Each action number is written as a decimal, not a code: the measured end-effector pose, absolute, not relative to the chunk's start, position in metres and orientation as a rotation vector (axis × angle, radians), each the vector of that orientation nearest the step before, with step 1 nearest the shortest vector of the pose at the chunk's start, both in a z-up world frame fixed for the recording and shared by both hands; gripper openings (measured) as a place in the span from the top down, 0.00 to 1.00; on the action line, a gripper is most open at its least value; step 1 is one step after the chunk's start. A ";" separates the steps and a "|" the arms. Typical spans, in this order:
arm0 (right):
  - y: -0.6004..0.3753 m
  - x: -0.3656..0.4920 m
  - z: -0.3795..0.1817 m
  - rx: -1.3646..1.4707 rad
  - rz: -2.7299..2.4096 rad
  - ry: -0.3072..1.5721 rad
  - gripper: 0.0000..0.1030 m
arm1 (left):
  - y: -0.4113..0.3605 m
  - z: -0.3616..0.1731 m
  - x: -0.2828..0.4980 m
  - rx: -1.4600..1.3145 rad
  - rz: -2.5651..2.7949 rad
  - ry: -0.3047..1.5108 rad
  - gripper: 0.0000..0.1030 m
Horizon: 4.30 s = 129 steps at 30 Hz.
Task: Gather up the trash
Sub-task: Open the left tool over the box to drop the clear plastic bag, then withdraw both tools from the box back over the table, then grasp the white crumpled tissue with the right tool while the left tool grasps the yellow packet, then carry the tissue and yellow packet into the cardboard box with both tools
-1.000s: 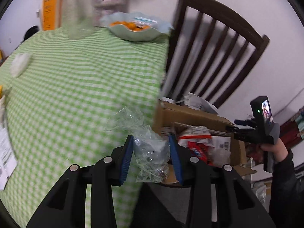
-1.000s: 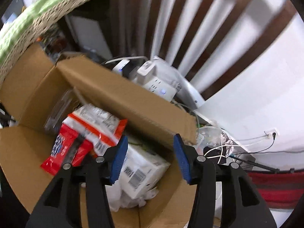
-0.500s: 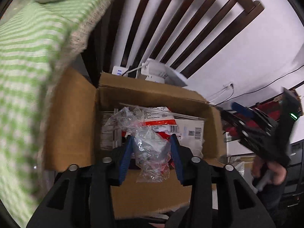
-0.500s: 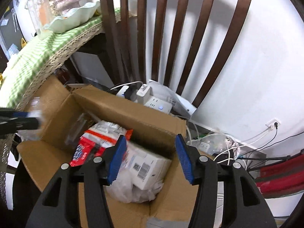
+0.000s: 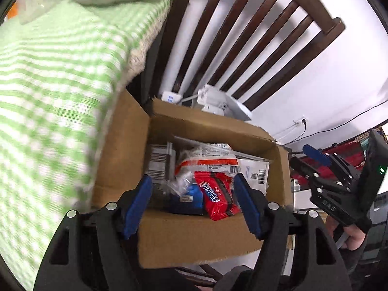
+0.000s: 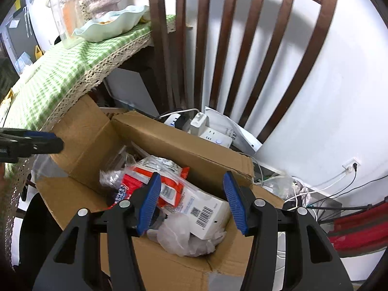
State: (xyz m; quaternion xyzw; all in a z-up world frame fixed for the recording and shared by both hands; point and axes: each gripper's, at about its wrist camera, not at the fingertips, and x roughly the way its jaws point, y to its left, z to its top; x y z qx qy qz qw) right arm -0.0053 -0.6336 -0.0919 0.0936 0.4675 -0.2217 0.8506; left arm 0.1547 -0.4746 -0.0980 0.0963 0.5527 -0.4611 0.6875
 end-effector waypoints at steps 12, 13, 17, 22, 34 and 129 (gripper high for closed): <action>-0.590 0.022 -0.054 0.156 -0.444 0.871 0.49 | -0.373 -0.035 0.170 0.130 -0.923 1.003 0.26; -0.583 0.027 -0.049 0.148 -0.435 0.857 0.49 | -0.361 -0.031 0.174 0.132 -0.881 0.975 0.26; -0.560 0.045 -0.038 0.129 -0.401 0.815 0.49 | -0.319 -0.021 0.192 0.122 -0.754 0.909 0.25; -0.520 0.075 -0.028 0.089 -0.372 0.753 0.49 | -0.244 -0.011 0.230 0.004 -0.634 0.904 0.25; -0.383 0.150 -0.025 0.006 -0.146 0.723 0.49 | -0.070 -0.006 0.332 -0.258 -0.344 0.878 0.18; -0.578 -0.023 -0.026 0.339 -0.535 0.652 0.94 | -0.347 0.091 0.155 0.187 -1.133 0.742 0.98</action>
